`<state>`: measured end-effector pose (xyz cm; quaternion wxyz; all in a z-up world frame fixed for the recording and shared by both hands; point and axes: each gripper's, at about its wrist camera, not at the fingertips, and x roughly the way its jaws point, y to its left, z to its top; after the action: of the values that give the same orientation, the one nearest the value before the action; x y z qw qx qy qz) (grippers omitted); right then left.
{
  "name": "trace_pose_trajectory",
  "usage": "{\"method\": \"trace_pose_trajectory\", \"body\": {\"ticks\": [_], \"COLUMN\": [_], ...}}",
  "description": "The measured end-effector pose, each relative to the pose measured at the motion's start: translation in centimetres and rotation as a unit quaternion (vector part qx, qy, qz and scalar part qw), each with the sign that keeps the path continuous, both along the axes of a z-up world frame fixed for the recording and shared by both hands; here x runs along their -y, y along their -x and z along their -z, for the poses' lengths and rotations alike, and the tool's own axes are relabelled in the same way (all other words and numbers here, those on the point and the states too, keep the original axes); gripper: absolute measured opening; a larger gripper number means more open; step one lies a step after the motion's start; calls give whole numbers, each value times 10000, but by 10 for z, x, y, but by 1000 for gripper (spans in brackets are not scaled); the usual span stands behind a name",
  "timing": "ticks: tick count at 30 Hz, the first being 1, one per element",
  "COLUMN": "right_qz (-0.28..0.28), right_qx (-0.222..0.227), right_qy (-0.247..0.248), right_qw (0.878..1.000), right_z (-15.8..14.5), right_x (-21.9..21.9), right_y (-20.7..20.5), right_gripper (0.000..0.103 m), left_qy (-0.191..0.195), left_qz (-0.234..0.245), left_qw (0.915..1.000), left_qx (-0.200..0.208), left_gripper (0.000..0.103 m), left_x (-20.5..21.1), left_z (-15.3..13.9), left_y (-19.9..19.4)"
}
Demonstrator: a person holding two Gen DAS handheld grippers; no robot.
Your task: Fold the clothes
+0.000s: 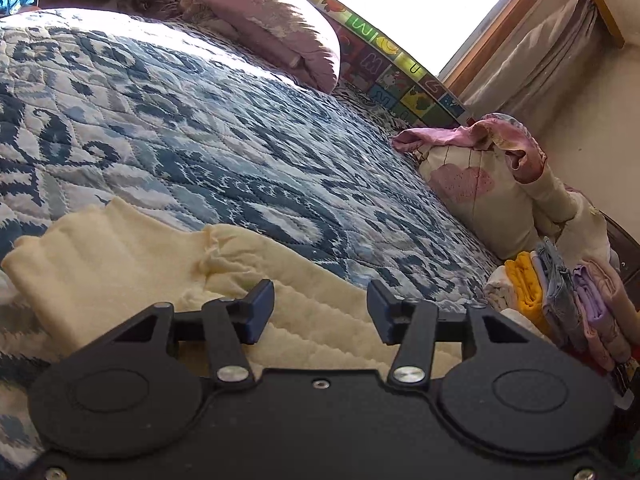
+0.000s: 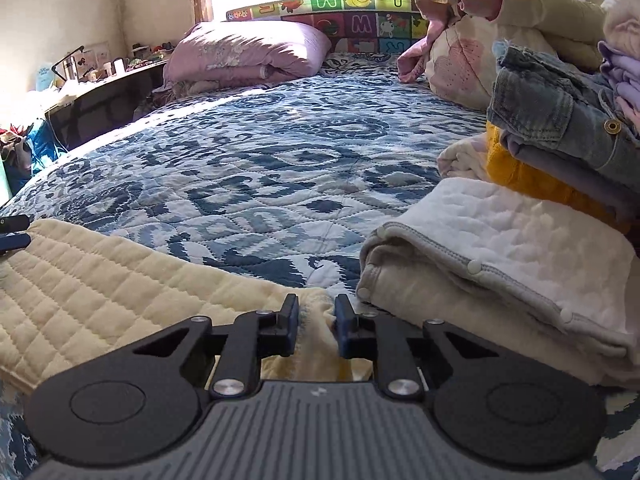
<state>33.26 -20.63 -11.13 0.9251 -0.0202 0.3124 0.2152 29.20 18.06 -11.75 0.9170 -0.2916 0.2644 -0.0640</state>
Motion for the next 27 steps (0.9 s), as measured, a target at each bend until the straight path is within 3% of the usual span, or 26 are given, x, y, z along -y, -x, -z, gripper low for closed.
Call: {"method": "trace_pose_trajectory", "body": {"ticks": [5,9,14,19,27], "right_qz": [-329,-957,-1934,-2827,-3479], "right_qx": [601,890,1178,1066,539], "right_qy": [273,63,-45,135,567], "right_qw": [9973,9914,9740,9532,9343], "right_z": [-23,-47,-80,-92,-71], "right_x": [-11,-18,-19,-23,-15], "right_y": [29,66,142,209,263], "right_gripper": [14,13,13,13,13], "left_qy": [262,866,1541,2223,2876], "left_qz": [-10,7,-60,-180,-463], "left_qw": [9997,9962,9880,9747,9565], "left_qx": [-13,-49,-124,-152,-124], "left_gripper": [51,55,61,63,65], "left_x": [-6,-21,-38,-65,-96], "left_z": [1,2,3,5,10], "left_y": [3,6,15,37,87]}}
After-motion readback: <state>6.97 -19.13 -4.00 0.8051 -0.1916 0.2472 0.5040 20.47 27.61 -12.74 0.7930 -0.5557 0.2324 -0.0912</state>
